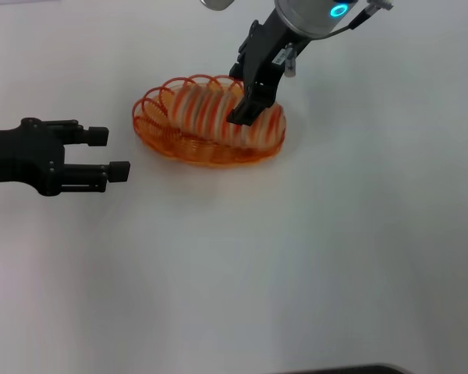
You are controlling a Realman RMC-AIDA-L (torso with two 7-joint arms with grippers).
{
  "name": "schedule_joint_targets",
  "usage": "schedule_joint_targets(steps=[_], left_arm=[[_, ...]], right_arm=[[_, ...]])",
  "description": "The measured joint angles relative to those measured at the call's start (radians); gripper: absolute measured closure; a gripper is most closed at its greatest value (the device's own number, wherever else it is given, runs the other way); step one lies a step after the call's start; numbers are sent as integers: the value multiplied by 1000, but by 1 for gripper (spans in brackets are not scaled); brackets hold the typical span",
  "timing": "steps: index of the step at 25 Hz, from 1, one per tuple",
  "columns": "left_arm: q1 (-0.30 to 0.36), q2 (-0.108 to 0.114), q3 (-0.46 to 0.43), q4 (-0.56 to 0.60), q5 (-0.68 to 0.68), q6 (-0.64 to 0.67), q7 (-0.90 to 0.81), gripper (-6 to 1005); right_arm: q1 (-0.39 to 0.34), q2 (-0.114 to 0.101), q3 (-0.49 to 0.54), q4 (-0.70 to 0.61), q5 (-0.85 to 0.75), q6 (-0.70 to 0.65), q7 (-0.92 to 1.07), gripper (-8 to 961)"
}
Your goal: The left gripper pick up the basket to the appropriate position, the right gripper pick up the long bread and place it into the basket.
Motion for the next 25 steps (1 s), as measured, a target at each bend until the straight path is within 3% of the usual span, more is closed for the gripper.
schedule_joint_targets(steps=[1,8,15,19,25], left_arm=[[0,0,0,0,0,1,0,234],[0,1,-2,0,0,9,-1,234],[0,2,-4,0,0,12,-1,233],[0,5,-7,3,0,26,-2,233],[7,16,-37,9,7,87,-4,233]], right_arm=[[-1,0,0,0,6,1,0,360],[-48,-11,47,-16,130,2,-22,235],[-147,-25,368,-35,358,-44,-193,217],[-262,-53,536,-34,577,-191,-376,207],[-471,-60,575,-33,712,-286,-538,191]])
